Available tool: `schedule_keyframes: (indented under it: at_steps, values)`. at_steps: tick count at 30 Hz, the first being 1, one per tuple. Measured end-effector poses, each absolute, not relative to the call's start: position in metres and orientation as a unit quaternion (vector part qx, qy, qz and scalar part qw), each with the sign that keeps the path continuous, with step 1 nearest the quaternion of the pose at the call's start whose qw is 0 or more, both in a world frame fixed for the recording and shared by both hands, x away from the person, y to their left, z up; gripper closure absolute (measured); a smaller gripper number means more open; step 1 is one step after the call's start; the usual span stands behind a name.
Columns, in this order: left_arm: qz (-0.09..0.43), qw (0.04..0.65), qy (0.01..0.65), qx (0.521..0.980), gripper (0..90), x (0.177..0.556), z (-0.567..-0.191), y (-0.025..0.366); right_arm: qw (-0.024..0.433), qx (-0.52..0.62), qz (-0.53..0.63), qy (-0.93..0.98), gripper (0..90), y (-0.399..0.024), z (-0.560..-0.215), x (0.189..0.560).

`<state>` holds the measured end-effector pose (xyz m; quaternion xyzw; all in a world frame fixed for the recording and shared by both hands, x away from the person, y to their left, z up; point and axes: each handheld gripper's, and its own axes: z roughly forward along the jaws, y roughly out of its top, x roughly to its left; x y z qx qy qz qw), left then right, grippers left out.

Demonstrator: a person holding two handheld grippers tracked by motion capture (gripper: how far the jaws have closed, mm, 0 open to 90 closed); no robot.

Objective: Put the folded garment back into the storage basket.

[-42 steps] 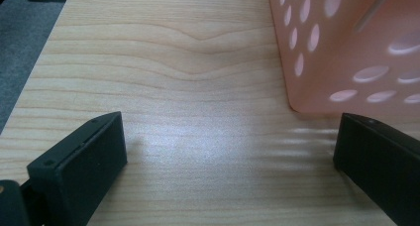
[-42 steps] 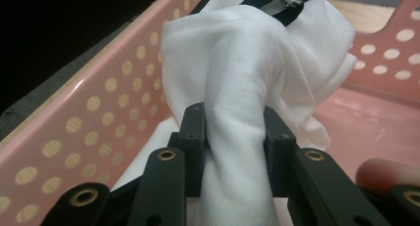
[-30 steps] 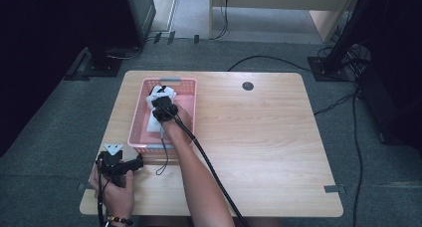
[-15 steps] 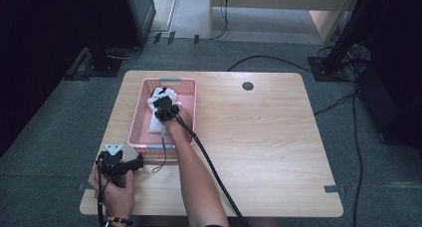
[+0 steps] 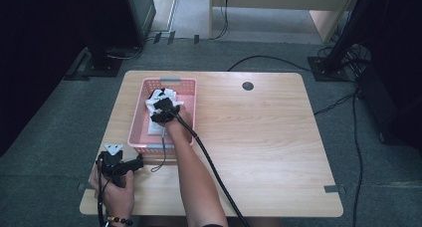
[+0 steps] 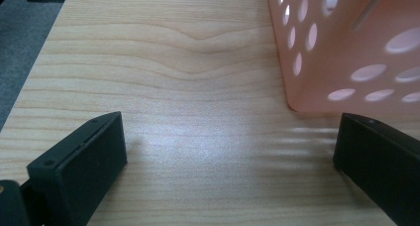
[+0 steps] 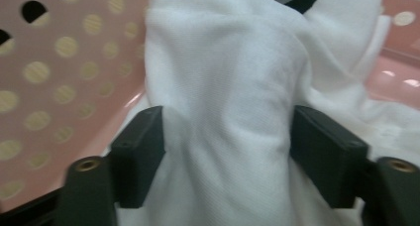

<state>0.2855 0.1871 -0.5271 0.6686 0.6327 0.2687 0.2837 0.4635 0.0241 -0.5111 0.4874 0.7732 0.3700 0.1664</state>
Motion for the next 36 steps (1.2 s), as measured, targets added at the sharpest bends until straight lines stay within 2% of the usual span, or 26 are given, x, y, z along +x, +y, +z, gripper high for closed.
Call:
schedule_keyframes:
  at_steps: [6,10,23,36]
  values:
    - [0.269,0.284,0.633,0.669,0.0,0.285,-0.527,0.187,0.151,0.493,0.387,0.764,9.0,0.027,-0.504,0.461]
    - [0.269,0.284,0.633,0.668,0.0,0.285,-0.527,0.187,0.156,0.488,0.396,0.762,0.3,0.026,-0.492,0.457]
    - [0.269,0.284,0.633,0.668,0.0,0.286,-0.527,0.187,0.190,0.473,0.441,0.738,0.0,0.001,-0.441,0.440]
    - [0.269,0.285,0.634,0.667,0.0,0.286,-0.527,0.187,0.209,0.464,0.476,0.717,0.0,-0.030,-0.418,0.422]
